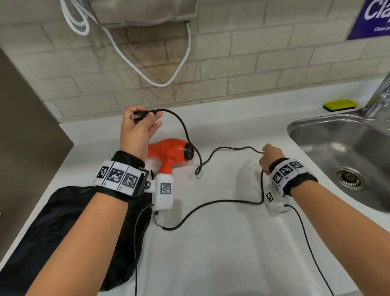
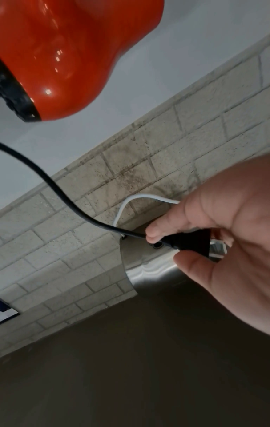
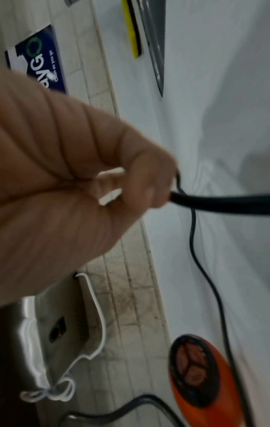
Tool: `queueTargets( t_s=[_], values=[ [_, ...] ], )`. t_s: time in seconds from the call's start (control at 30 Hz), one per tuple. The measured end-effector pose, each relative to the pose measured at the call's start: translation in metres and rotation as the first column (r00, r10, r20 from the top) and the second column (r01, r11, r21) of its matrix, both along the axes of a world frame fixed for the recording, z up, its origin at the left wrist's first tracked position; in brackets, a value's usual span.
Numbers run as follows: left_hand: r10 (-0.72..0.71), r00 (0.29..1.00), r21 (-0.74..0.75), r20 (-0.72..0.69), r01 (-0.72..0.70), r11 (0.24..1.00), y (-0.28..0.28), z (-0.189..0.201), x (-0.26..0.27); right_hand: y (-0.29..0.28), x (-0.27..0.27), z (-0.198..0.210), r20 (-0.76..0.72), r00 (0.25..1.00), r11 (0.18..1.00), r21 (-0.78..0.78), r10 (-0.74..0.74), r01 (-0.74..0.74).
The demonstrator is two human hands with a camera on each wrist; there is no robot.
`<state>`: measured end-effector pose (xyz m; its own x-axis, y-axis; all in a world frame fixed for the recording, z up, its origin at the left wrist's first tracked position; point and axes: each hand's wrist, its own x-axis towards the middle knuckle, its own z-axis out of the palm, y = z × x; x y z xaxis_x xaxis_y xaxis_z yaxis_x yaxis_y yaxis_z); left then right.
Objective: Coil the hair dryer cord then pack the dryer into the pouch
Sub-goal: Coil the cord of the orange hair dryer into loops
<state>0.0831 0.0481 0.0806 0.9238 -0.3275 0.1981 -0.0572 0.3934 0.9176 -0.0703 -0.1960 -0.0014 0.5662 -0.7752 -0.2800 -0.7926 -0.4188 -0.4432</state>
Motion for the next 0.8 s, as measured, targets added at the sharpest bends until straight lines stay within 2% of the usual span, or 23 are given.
queueTargets(
  t_s=[0.07, 0.1, 0.13, 0.2, 0.27, 0.3, 0.4, 0.47, 0.5, 0.57, 0.6, 0.67, 0.73, 0.8],
  values=[
    [-0.027, 0.999, 0.02, -0.038, 0.028, 0.999, 0.002, -0.007, -0.006, 0.009, -0.004, -0.001, -0.276, 0.96, 0.991, -0.116, 0.039, -0.074],
    [-0.046, 0.997, 0.026, -0.064, 0.048, 0.999, 0.003, -0.01, -0.008, 0.012, -0.004, -0.003, -0.341, 0.938, 0.978, -0.173, 0.054, -0.119],
    [-0.067, 0.993, 0.026, -0.092, 0.069, 0.997, 0.004, -0.014, -0.011, 0.016, -0.003, -0.004, -0.316, 0.944, 0.964, -0.207, 0.096, -0.168],
    [-0.105, 0.983, 0.014, -0.149, 0.108, 0.994, 0.005, -0.02, -0.017, 0.023, 0.004, -0.006, -0.08, 0.956, 0.94, -0.174, 0.283, -0.293],
    [-0.145, 0.971, -0.001, -0.192, 0.147, 0.989, 0.003, -0.023, -0.022, 0.04, 0.016, -0.004, 0.048, 0.867, 0.868, -0.033, 0.496, -0.495],
    [-0.165, 0.964, -0.005, -0.208, 0.167, 0.986, 0.002, -0.024, -0.025, 0.05, 0.025, -0.003, 0.09, 0.836, 0.836, 0.052, 0.541, -0.546],
    [-0.21, 0.946, -0.007, -0.246, 0.215, 0.977, -0.001, -0.024, -0.032, 0.076, 0.043, -0.006, 0.151, 0.808, 0.752, 0.302, 0.57, -0.586],
    [-0.241, 0.936, -0.002, -0.258, 0.249, 0.969, 0.0, -0.021, -0.034, 0.082, 0.051, -0.014, 0.213, 0.82, 0.702, 0.432, 0.531, -0.566],
    [-0.252, 0.935, 0.029, -0.251, 0.267, 0.963, 0.004, -0.019, -0.035, 0.083, 0.055, -0.016, 0.277, 0.835, 0.7, 0.456, 0.475, -0.549],
    [-0.251, 0.95, 0.207, -0.184, 0.287, 0.935, 0.011, -0.016, -0.036, 0.079, 0.057, -0.013, 0.385, 0.868, 0.791, 0.4, 0.314, -0.464],
    [-0.26, 0.958, 0.352, -0.118, 0.285, 0.891, 0.017, -0.016, -0.037, 0.075, 0.058, -0.012, 0.422, 0.862, 0.853, 0.302, 0.281, -0.426],
    [-0.35, 0.937, 0.645, -0.009, 0.273, 0.713, 0.027, -0.023, -0.038, 0.063, 0.054, -0.009, 0.391, 0.852, 0.909, 0.083, 0.347, -0.408],
    [-0.467, 0.883, 0.841, -0.041, 0.283, 0.461, 0.031, -0.037, -0.04, 0.053, 0.046, -0.007, 0.235, 0.859, 0.889, -0.055, 0.455, -0.455],
    [-0.5, 0.862, 0.943, -0.085, 0.231, 0.239, 0.03, -0.054, -0.043, 0.045, 0.039, -0.012, -0.022, 0.847, 0.843, -0.088, 0.531, -0.531]
  ],
)
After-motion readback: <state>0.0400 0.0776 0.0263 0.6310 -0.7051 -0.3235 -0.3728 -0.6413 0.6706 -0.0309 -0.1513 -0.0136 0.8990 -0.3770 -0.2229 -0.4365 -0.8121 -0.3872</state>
